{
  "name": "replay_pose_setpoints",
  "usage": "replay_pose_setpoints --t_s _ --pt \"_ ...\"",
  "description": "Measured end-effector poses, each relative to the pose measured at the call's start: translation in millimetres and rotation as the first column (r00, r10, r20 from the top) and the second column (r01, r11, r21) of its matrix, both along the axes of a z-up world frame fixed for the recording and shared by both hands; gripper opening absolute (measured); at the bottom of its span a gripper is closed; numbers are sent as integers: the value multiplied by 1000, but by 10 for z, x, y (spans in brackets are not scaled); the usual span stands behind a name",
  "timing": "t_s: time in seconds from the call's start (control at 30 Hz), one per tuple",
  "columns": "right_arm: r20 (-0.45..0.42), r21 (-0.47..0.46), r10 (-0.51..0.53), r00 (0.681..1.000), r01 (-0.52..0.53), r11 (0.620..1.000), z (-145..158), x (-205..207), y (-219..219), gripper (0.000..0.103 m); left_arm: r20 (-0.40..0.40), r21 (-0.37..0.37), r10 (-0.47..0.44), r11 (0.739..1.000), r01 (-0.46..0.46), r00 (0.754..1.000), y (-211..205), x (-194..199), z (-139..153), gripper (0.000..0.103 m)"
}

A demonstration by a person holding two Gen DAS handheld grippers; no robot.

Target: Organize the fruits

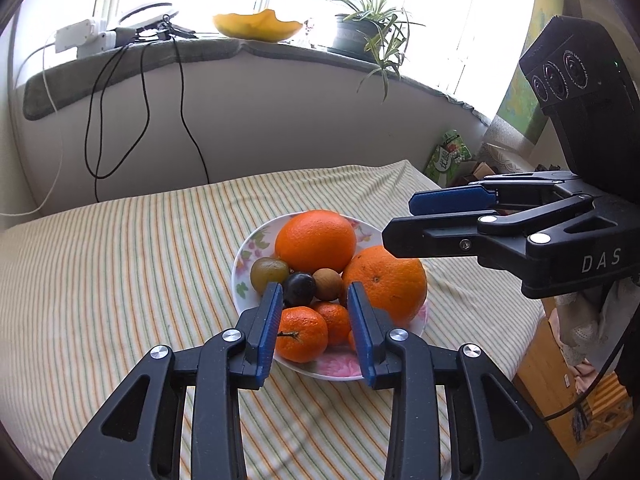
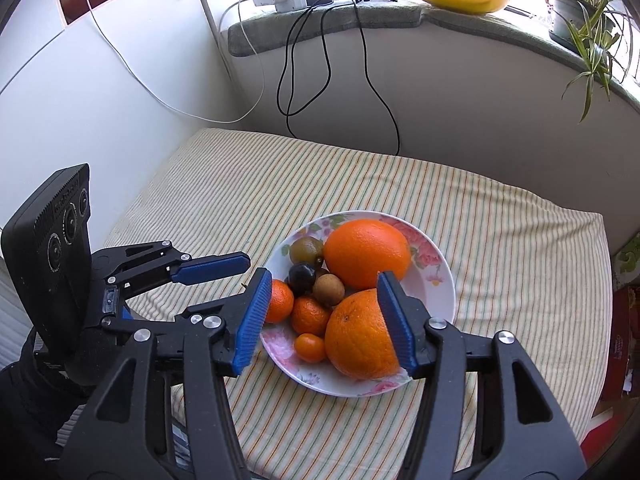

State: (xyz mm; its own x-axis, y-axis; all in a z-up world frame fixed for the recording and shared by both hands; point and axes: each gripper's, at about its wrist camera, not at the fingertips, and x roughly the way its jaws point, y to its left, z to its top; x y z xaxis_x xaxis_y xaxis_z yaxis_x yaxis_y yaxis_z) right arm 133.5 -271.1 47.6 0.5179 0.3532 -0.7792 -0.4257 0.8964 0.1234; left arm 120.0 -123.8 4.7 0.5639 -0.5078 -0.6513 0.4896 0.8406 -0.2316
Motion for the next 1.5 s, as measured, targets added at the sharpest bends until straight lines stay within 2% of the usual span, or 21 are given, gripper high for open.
replay_pose_setpoints --t_s 0.1,0.17,0.27,0.3,0.47,0.53,0.67,0.77,0.87,1.03,1.17,1.27,1.37,1.5 --pt "28 2 -10 1000 10 1000 53 -80 -23 63 17 10 10 1000 -10 1000 8 -66 37 46" --pt "39 10 -17 999 16 1000 82 -134 -41 63 21 13 15 1000 -15 1000 19 -104 50 47" --pt "71 5 -33 997 33 999 112 -220 -68 72 24 16 30 999 -30 999 45 -147 68 53" --pt "87 6 -40 995 40 999 127 -255 -84 74 27 17 37 999 -38 999 55 -165 73 57" --pt "146 15 -89 985 88 996 160 -403 -232 78 50 43 76 996 -78 996 102 -236 105 72" --pt "160 27 -120 980 117 993 158 -421 -346 86 56 57 98 993 -101 994 145 -245 100 76" --pt "231 -29 -209 950 222 975 118 -370 -614 88 47 70 141 987 -144 989 300 -234 57 79" --pt "191 1 -306 933 312 950 6 -197 -953 95 41 82 187 978 -190 981 466 -223 -2 79" --pt "163 -2 -408 898 414 910 -180 41 -1278 96 23 106 248 963 -249 969 703 -178 -106 80" --pt "159 -108 -486 859 505 857 -517 487 -1595 96 -20 155 362 922 -355 932 1141 -125 -309 80" --pt "132 -101 -518 845 532 841 -666 698 -1710 96 -53 152 437 892 -425 898 1439 -128 -400 80" --pt "126 -45 -541 831 550 834 -640 673 -1739 96 -33 170 482 866 -471 875 1537 -184 -372 80" --pt "155 11 -531 833 536 844 -506 484 -1620 96 37 212 497 844 -493 867 1462 -279 -284 80" --pt "232 45 -457 859 460 887 -296 105 -1309 96 94 198 464 858 -474 881 1203 -444 -133 80"
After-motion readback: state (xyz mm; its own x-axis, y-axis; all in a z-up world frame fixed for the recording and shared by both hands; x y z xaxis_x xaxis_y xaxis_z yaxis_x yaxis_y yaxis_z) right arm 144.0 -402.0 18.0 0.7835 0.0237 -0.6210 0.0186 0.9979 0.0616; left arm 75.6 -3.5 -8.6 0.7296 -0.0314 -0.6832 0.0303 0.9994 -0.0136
